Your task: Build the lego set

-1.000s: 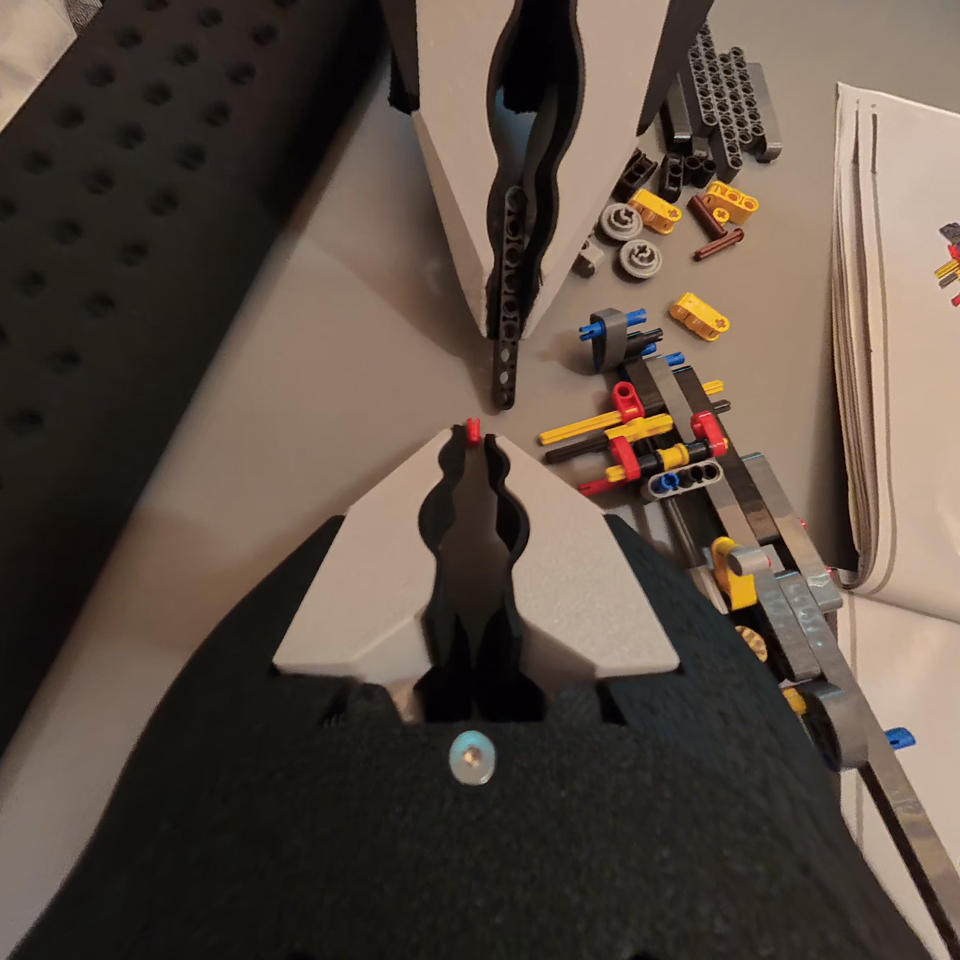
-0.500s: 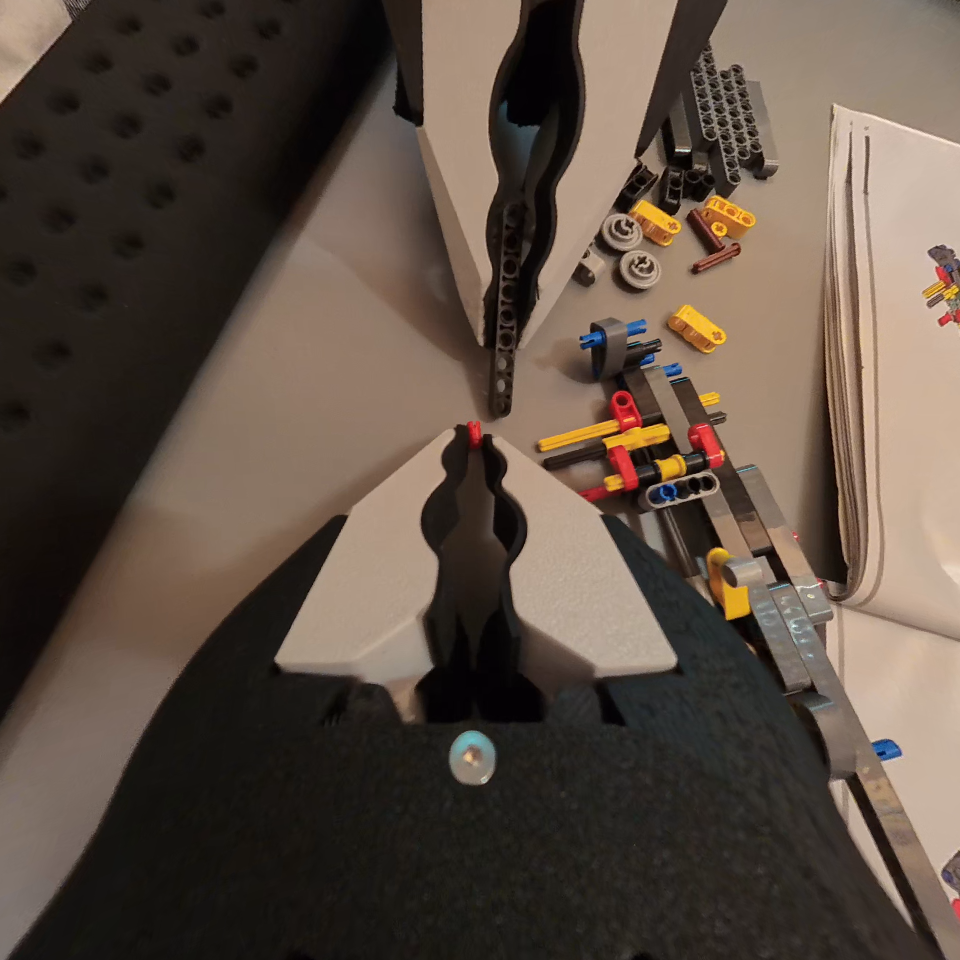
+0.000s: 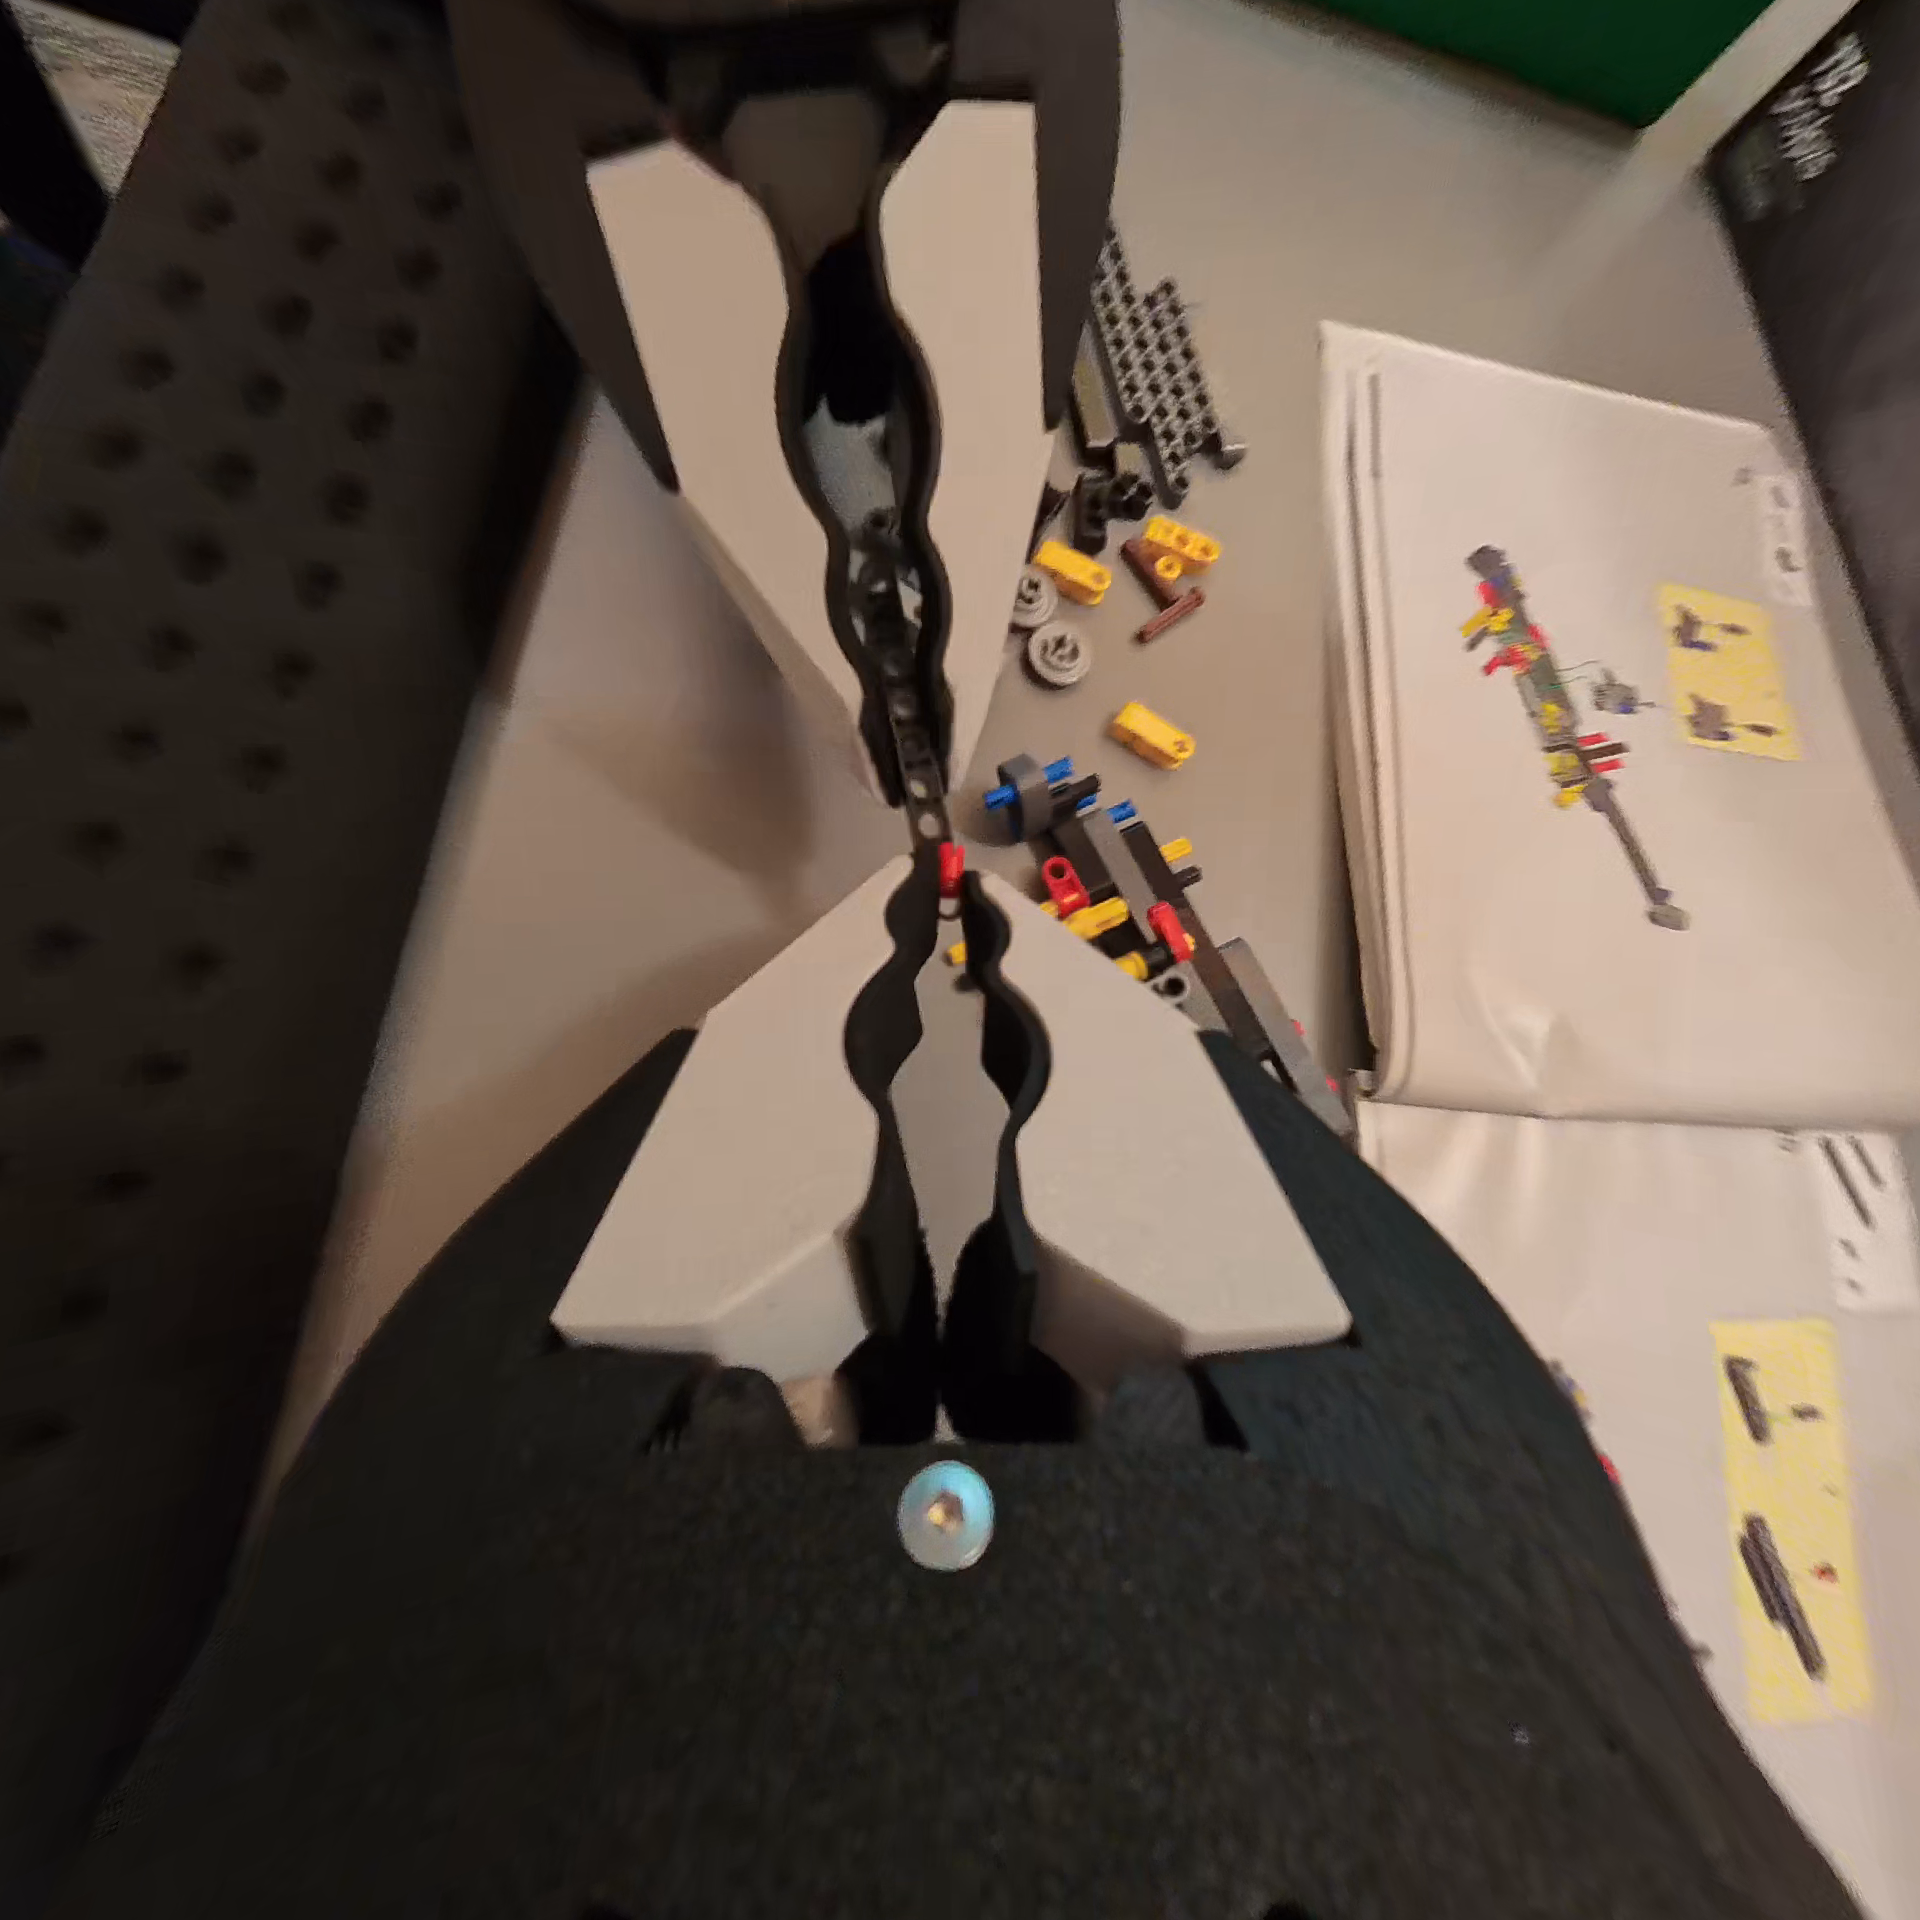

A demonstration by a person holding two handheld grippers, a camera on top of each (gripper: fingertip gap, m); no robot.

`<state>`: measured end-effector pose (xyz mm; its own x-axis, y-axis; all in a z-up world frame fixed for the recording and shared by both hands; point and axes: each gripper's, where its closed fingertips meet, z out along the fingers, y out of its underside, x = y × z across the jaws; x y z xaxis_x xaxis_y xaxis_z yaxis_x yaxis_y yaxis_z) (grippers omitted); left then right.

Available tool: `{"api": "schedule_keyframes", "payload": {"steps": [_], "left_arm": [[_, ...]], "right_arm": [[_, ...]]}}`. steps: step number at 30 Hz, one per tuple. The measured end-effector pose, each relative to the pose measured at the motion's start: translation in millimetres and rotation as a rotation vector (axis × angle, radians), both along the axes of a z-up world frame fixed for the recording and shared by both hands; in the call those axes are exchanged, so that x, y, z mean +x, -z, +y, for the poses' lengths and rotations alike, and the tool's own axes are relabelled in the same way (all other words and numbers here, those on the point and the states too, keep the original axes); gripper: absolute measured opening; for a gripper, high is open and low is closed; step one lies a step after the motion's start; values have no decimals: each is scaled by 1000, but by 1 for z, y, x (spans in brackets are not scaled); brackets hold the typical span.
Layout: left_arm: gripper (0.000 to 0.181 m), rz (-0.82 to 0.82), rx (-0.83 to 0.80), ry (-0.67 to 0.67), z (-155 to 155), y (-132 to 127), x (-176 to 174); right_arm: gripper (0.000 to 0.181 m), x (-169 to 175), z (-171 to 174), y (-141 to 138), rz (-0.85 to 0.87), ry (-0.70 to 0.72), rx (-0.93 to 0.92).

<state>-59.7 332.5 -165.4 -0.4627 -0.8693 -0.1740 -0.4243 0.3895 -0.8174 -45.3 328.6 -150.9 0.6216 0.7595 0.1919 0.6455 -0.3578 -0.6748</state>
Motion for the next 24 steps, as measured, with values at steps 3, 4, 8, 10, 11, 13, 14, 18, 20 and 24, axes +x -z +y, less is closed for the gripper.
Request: {"api": "schedule_keyframes", "payload": {"steps": [3,4,8,10,11,13,14,18,20,24], "left_arm": [[6,-75,124,-23,3,-5,3],[6,-88,147,-24,3,-6,3],[6,-96,186,6,-5,-5,2],[6,-84,157,24,-10,-5,0],[6,-76,130,30,-11,-5,-1],[6,-71,77,35,-13,-8,-2],[6,-69,45,38,-14,-10,-2],[6,-72,-102,58,-17,-22,-5],[6,-76,-146,69,-18,-26,-5],[6,-102,-300,122,-29,-44,-9]], "right_arm": [[3,-3,0,-9,-31,107,2],[3,-5,-1,-6,-45,134,-10],[3,-4,-6,3,-103,231,44],[3,-7,-9,4,-50,253,63],[3,-8,-10,3,-22,265,66],[3,-11,-12,1,60,282,79],[3,-12,-12,-1,98,288,87],[3,-15,-13,-10,231,293,102],[3,-17,-13,-10,292,295,95],[3,-25,-15,1,378,279,60]]}}
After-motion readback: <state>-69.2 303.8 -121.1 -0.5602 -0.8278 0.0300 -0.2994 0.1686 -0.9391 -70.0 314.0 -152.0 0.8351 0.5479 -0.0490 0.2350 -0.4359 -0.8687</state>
